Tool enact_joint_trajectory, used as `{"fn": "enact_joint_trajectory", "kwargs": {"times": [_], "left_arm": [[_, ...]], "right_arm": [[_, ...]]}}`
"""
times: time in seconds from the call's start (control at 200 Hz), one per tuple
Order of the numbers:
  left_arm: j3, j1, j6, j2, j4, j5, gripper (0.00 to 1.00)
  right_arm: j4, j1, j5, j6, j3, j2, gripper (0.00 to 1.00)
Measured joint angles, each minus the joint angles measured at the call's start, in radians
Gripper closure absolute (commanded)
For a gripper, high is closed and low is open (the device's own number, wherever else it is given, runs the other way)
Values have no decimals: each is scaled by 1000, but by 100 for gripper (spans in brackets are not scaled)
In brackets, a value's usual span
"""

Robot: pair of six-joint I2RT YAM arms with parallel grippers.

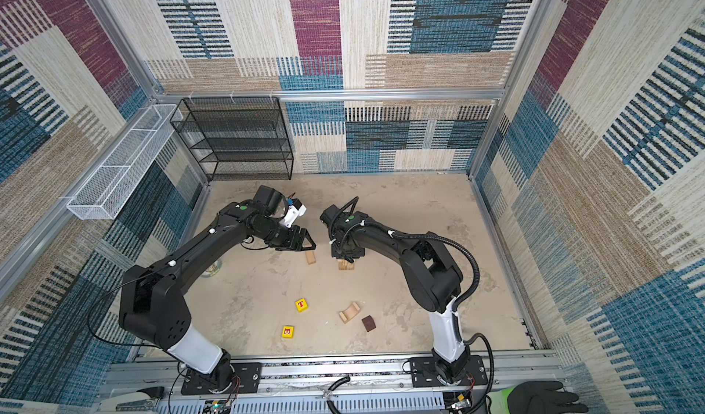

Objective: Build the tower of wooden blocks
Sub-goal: 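Lower the printed block onto the pine block atop the tower, adjusting it, then open the right gripper and raise it off the tower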

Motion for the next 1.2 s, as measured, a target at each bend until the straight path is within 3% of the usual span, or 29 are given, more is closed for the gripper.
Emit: {"fn": "enact_joint_trajectory", "kwargs": {"times": [0.451, 0.776, 0.987, 1.197], "left_arm": [[0, 0, 0, -1, 0, 0, 31], [-1, 0, 0, -2, 0, -1, 31], [-1, 0, 0, -2, 0, -1, 31], [-1, 0, 0, -2, 0, -1, 31]], "right_arm": [[0, 0, 0, 21, 0, 0, 67], [-5, 0, 1, 32, 0, 0, 52], [-5, 0, 8, 32, 0, -3, 56], [-5, 0, 7, 32, 0, -5, 54]]}}
